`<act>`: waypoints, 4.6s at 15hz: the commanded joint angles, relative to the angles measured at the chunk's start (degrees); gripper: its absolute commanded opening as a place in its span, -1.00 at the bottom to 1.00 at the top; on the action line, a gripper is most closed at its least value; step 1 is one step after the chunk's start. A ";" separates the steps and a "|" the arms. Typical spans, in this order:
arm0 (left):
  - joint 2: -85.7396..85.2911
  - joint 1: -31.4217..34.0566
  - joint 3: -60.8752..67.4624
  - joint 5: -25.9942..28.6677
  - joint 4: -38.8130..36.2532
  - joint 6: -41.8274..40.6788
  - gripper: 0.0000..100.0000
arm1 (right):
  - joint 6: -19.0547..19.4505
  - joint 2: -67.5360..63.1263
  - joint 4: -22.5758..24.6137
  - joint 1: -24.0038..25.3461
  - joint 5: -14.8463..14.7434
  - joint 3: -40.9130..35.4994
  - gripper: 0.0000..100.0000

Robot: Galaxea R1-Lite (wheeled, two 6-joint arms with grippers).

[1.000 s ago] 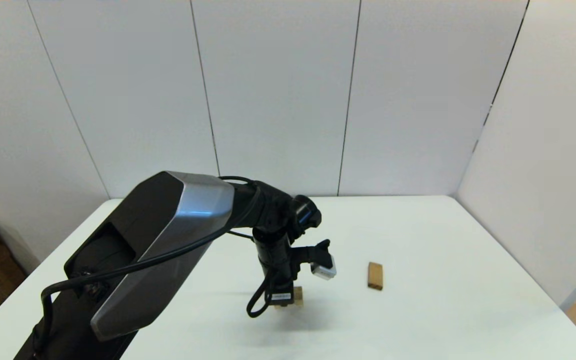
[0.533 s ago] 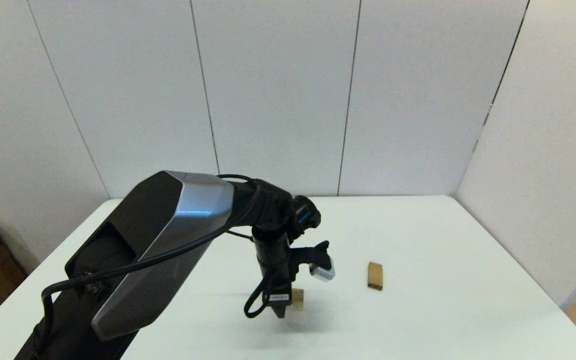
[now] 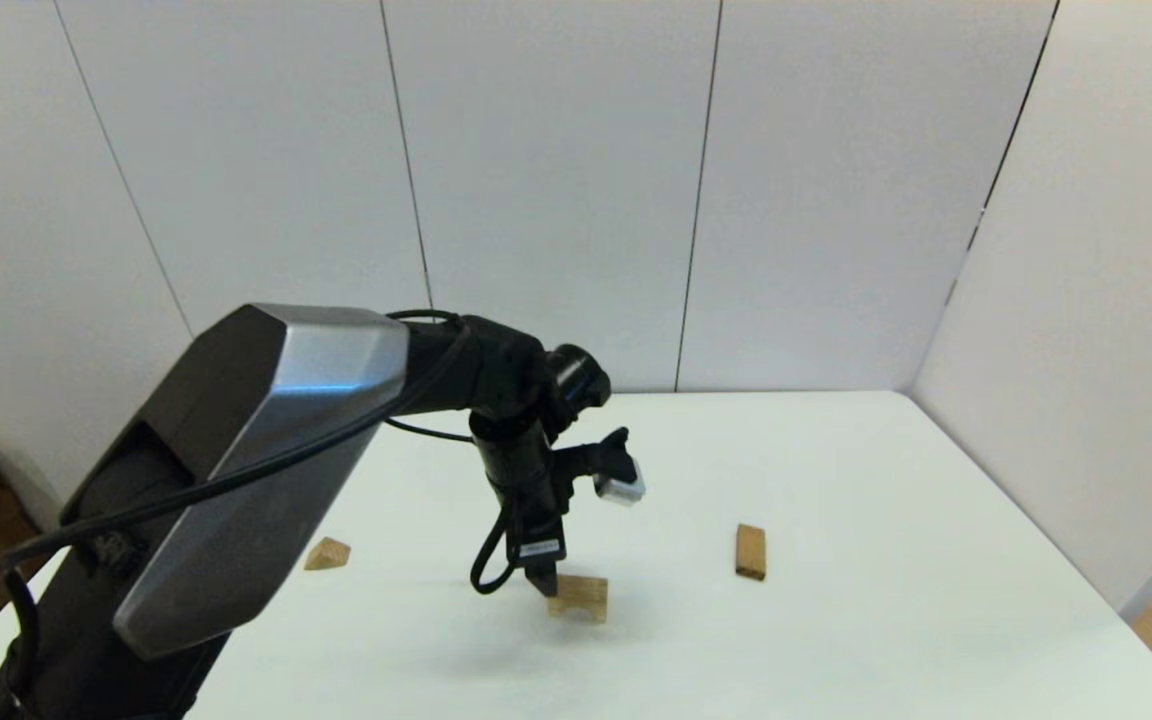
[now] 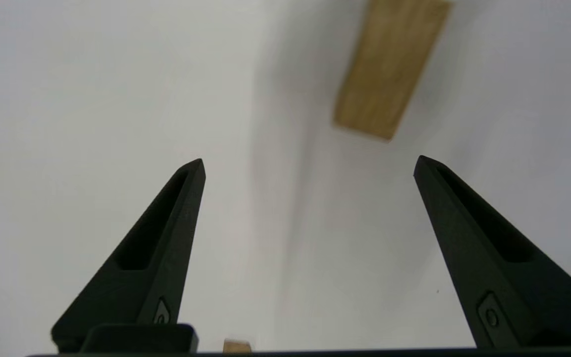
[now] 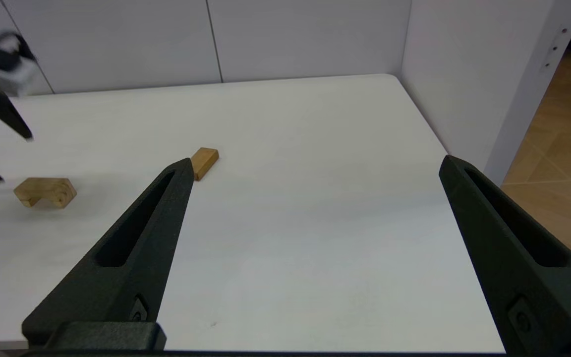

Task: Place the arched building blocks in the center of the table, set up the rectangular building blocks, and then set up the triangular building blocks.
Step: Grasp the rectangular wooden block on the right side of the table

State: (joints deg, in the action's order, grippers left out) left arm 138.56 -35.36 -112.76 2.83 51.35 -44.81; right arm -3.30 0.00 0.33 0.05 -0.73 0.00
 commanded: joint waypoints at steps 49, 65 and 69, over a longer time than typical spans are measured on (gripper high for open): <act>-134.43 35.63 112.59 -5.38 -68.13 43.49 1.00 | -0.04 0.00 0.02 -0.05 0.03 0.00 1.00; -138.56 35.54 112.76 -3.09 -51.43 44.72 1.00 | -0.04 0.00 0.02 0.04 0.03 0.00 1.00; -138.56 35.54 112.76 -3.09 -51.43 44.99 1.00 | -0.04 0.00 0.02 0.04 0.03 0.00 1.00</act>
State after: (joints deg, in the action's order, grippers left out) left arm -0.07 0.16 0.00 -0.24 -0.07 0.16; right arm -3.30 0.00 0.30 0.05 -0.73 0.00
